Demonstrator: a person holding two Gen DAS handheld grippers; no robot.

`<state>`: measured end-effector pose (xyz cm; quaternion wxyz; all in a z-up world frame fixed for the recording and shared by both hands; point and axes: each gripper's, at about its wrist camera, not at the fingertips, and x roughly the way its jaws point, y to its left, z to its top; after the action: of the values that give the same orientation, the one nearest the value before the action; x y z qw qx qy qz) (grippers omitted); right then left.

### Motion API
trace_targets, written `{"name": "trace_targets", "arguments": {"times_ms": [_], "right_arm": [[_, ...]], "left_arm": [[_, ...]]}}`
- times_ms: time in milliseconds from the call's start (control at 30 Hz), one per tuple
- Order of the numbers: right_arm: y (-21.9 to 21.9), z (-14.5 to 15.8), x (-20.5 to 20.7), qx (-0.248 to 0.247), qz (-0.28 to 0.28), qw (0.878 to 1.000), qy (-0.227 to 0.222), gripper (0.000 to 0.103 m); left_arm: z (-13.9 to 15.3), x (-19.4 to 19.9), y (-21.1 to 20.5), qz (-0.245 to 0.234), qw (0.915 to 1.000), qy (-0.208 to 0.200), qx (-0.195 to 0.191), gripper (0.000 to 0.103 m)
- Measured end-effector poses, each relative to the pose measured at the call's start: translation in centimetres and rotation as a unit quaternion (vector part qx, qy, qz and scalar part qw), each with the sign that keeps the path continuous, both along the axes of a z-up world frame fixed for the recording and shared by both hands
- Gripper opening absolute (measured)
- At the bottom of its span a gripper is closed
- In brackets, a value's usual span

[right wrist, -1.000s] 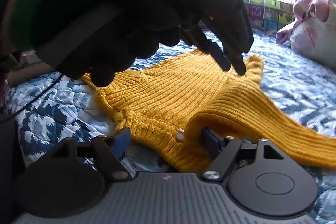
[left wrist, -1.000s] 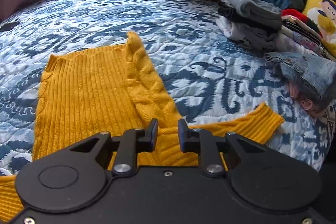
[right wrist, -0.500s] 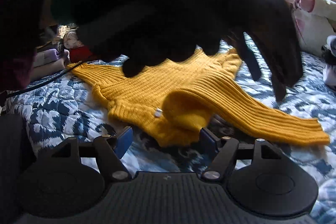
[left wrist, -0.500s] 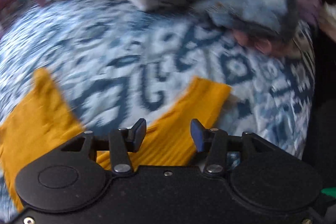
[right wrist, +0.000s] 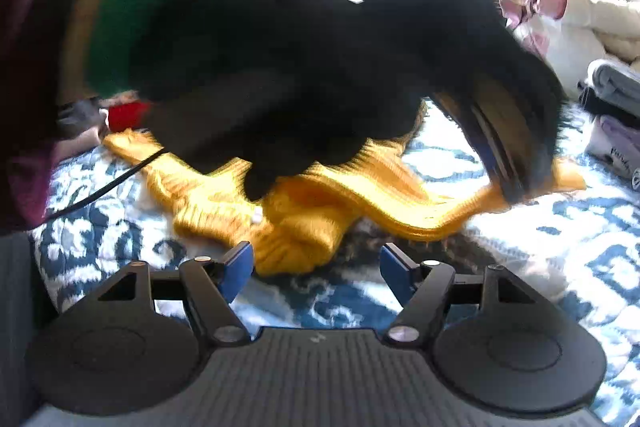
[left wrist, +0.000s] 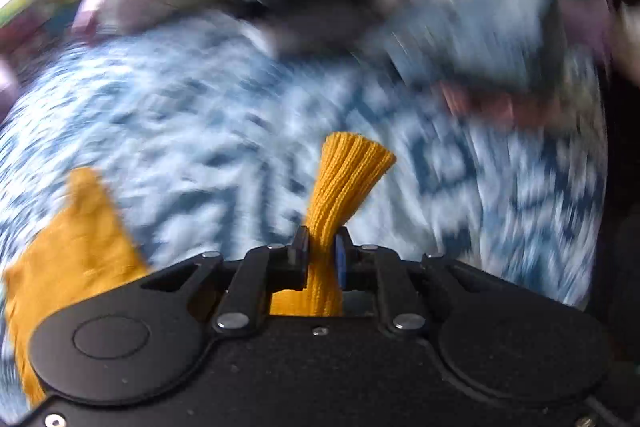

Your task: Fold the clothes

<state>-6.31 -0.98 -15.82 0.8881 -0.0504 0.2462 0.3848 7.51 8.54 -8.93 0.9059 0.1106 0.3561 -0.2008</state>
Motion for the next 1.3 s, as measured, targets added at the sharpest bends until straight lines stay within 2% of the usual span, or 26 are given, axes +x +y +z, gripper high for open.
{"name": "trace_targets", "arguments": {"times_ms": [33, 100, 167, 233, 333, 467, 600, 667, 700, 767, 833, 900, 933, 1000, 1067, 1133, 1167, 1300], "right_arm": [[0.1, 0.2, 0.0, 0.003, -0.003, 1.000, -0.005, 0.070], [0.5, 0.5, 0.1, 0.005, -0.004, 1.000, -0.017, 0.070], [1.1, 0.7, 0.0, 0.003, -0.005, 0.999, -0.034, 0.070], [2.0, 0.9, 0.0, 0.002, -0.006, 0.999, -0.052, 0.070], [3.2, 1.0, 0.2, 0.006, -0.003, 0.998, -0.065, 0.070], [5.1, 0.6, 0.3, 0.001, 0.012, 0.997, -0.071, 0.069], [7.0, -0.2, 0.1, -0.024, 0.042, 0.997, -0.063, 0.068], [8.0, -1.0, 0.0, -0.059, 0.063, 0.995, -0.048, 0.069], [8.3, -1.2, -0.3, -0.071, 0.065, 0.994, -0.058, 0.069], [8.3, -0.7, -0.7, -0.062, 0.065, 0.993, -0.072, 0.066], [7.8, 0.0, -0.5, -0.030, 0.057, 0.995, -0.072, 0.066], [7.8, -0.4, -0.1, -0.028, 0.055, 0.996, -0.057, 0.067], [8.0, -0.7, 0.1, -0.034, 0.059, 0.997, -0.047, 0.067], [8.5, -1.1, -0.2, -0.045, 0.068, 0.996, -0.045, 0.068], [8.7, -1.1, -0.6, -0.046, 0.075, 0.995, -0.053, 0.068], [8.5, -1.0, -0.6, -0.038, 0.067, 0.995, -0.059, 0.067], [8.4, -0.9, -0.5, -0.035, 0.062, 0.996, -0.062, 0.067], [8.0, -0.7, 0.0, -0.019, 0.042, 0.997, -0.066, 0.067]], "left_arm": [[1.5, -0.7, 2.2, 0.024, 0.9989, -0.016, -0.036, 0.011], [4.2, -2.3, 6.6, 0.078, 0.9910, -0.047, -0.098, 0.011], [6.3, -4.2, 10.8, 0.132, 0.9758, -0.078, -0.155, 0.011], [7.7, -5.9, 14.4, 0.185, 0.9562, -0.105, -0.201, 0.011], [7.8, -7.9, 17.9, 0.251, 0.9314, -0.132, -0.228, 0.011], [5.5, -9.4, 21.1, 0.303, 0.9068, -0.129, -0.263, 0.011], [2.4, -10.3, 24.2, 0.351, 0.8880, -0.109, -0.276, 0.011], [1.0, -10.8, 25.9, 0.375, 0.8761, -0.093, -0.288, 0.011], [0.4, -11.2, 26.6, 0.385, 0.8705, -0.086, -0.294, 0.011], [-0.7, -12.0, 27.8, 0.408, 0.8582, -0.077, -0.303, 0.011], [-2.0, -12.7, 29.5, 0.430, 0.8420, -0.062, -0.319, 0.011], [-3.0, -13.2, 30.6, 0.463, 0.8313, -0.042, -0.305, 0.012], [-3.5, -13.3, 31.0, 0.480, 0.8263, -0.030, -0.293, 0.016], [-3.7, -13.9, 31.7, 0.529, 0.8139, -0.012, -0.240, 0.017], [-2.6, -14.7, 31.4, 0.551, 0.8142, -0.034, -0.181, 0.017], [-1.1, -14.5, 30.6, 0.533, 0.8266, -0.054, -0.171, 0.018], [-0.4, -13.9, 30.0, 0.513, 0.8384, -0.058, -0.173, 0.018], [1.5, -8.1, 25.4, 0.388, 0.9032, -0.050, -0.175, 0.018]]}}
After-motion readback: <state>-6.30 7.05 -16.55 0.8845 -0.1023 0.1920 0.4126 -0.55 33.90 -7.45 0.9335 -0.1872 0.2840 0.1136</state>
